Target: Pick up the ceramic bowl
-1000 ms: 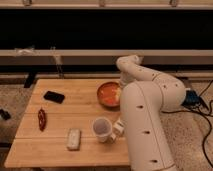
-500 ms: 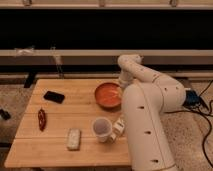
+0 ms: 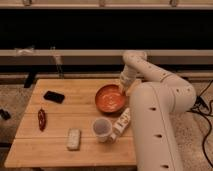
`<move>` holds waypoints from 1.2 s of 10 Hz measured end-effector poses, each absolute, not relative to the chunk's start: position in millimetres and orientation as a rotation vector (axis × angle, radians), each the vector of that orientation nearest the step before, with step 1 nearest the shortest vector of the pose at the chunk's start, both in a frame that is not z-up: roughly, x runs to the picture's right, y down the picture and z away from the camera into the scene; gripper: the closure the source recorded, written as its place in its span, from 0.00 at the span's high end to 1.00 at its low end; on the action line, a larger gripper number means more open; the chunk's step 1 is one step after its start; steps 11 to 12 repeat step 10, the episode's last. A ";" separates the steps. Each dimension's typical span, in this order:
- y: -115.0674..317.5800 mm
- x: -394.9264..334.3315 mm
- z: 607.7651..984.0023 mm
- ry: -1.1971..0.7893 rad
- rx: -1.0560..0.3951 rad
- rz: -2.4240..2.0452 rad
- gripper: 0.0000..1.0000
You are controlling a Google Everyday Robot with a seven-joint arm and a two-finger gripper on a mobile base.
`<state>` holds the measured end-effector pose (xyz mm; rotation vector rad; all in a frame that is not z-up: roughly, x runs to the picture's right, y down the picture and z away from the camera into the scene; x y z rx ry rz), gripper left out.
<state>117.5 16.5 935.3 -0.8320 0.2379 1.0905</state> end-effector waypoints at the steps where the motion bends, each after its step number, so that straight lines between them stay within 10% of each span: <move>1: 10.0 112.8 932.6 0.212 -0.830 1.097 0.00; 12: -42.5 62.7 914.5 0.047 -0.849 1.053 0.00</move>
